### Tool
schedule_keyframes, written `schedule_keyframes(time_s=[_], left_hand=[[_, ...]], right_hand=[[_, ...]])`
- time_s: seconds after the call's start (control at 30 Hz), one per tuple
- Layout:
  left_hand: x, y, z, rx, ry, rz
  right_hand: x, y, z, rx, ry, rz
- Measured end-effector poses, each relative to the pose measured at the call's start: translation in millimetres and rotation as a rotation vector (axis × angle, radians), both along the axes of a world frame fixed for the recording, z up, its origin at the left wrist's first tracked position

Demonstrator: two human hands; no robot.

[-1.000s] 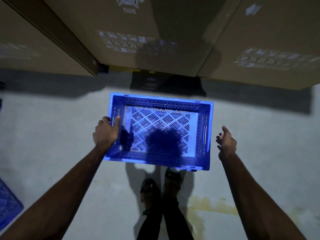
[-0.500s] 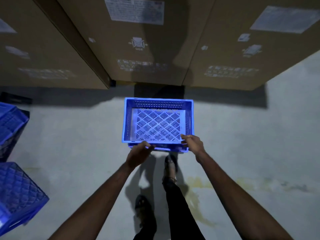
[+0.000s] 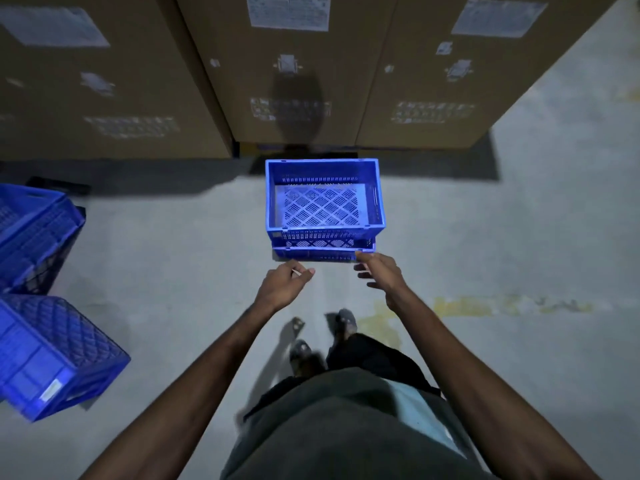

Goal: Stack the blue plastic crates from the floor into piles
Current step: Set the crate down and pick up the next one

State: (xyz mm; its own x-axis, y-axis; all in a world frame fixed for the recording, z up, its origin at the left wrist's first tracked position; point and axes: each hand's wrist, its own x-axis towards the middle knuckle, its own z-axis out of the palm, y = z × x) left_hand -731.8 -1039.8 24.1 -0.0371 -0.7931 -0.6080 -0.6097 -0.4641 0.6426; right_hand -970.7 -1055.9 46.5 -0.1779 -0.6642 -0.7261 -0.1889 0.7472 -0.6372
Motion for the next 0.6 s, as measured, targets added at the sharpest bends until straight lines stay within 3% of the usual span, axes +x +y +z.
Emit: schedule_keyframes(time_s=[0.27, 0.6], left_hand=[[18, 42, 10, -0.045, 0.066, 0.115], [17, 36, 14, -0.025, 0.077, 0.085]], right_hand=[[-10, 44, 7, 0.007, -0.034, -0.063], [-19, 50, 9, -0.016, -0.008, -0.129]])
